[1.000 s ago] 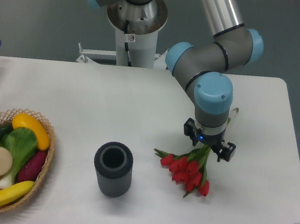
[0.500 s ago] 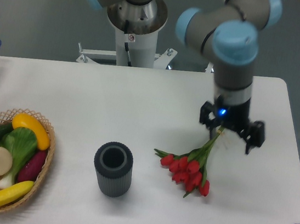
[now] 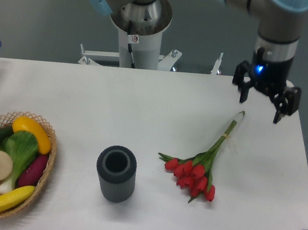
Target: Place the flowers on the table
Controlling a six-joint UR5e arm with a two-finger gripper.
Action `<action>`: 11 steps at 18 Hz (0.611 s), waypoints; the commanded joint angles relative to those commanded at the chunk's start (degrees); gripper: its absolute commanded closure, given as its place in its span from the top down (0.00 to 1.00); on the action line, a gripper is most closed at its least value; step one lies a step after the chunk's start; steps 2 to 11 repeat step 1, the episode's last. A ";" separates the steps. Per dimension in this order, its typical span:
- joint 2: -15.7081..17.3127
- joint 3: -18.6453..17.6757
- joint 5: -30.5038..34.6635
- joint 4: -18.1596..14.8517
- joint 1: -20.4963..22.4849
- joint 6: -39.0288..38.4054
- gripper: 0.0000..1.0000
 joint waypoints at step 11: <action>0.09 -0.09 -0.26 0.00 0.09 0.62 1.00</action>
